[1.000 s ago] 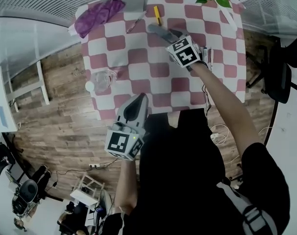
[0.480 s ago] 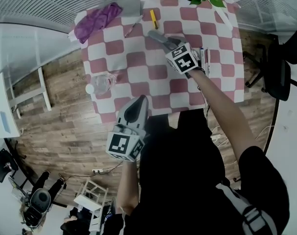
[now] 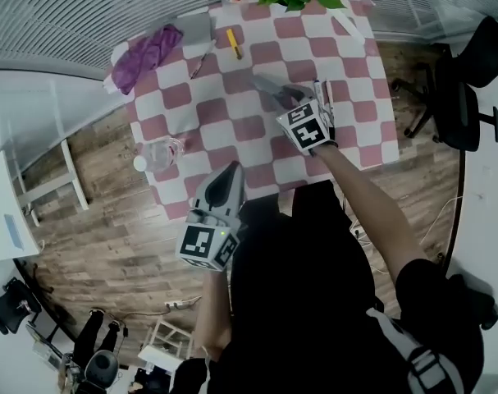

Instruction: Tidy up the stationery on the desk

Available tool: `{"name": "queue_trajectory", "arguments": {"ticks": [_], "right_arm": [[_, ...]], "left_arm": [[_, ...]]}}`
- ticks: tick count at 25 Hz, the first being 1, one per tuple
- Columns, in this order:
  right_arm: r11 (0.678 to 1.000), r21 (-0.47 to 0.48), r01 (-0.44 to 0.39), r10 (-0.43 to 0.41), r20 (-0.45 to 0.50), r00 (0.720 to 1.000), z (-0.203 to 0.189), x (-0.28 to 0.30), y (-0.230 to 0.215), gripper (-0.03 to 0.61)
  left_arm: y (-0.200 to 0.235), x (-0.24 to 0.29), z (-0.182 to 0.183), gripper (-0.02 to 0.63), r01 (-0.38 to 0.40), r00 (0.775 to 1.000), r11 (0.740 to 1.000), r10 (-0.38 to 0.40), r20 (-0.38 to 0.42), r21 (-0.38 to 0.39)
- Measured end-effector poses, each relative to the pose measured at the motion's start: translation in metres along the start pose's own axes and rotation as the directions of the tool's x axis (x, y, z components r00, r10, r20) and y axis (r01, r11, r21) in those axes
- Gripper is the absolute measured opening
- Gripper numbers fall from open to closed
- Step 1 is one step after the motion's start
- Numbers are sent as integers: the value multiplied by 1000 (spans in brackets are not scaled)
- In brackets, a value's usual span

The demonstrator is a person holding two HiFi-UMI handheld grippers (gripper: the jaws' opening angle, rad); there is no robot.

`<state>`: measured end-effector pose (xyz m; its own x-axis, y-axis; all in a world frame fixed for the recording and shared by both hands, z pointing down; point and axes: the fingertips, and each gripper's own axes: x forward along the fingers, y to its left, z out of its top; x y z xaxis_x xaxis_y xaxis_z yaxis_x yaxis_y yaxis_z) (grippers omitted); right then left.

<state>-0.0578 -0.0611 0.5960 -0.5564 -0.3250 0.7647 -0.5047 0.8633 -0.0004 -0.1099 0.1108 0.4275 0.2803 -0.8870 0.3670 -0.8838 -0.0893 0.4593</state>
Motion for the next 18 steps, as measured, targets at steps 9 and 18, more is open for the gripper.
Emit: {"name": "queue_trajectory", "arguments": {"ticks": [9,18], "right_arm": [[941,297,162,-164,-19,986,-54,-40,-12,149],[811,472,346,-348,-87,933,-90,-67,-28,149]], "left_arm": [[-22,15,0,34,79,997,996,-78,-29,37],[-36,26,-2,34,132,990,989,-129,-59,60]]}}
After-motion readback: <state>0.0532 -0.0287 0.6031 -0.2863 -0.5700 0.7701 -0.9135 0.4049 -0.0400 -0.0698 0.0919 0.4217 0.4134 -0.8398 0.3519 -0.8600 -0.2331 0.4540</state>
